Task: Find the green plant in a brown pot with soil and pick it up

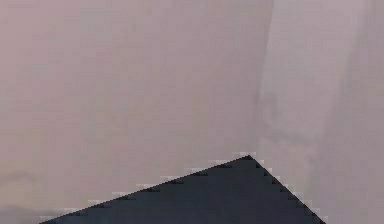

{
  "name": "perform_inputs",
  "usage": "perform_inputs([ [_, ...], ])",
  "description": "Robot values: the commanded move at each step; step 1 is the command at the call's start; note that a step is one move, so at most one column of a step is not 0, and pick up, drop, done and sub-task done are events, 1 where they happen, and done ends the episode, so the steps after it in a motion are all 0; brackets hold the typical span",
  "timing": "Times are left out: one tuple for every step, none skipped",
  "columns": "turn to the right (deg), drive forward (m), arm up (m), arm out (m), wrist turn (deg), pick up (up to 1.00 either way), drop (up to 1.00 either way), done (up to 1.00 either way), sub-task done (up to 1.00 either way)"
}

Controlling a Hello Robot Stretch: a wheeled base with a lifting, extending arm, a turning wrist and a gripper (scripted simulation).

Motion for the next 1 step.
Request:
perform_inputs([
  [0.0,0.0,0.1,0.0,0.0,0.0,0.0,0.0,0.0],
])
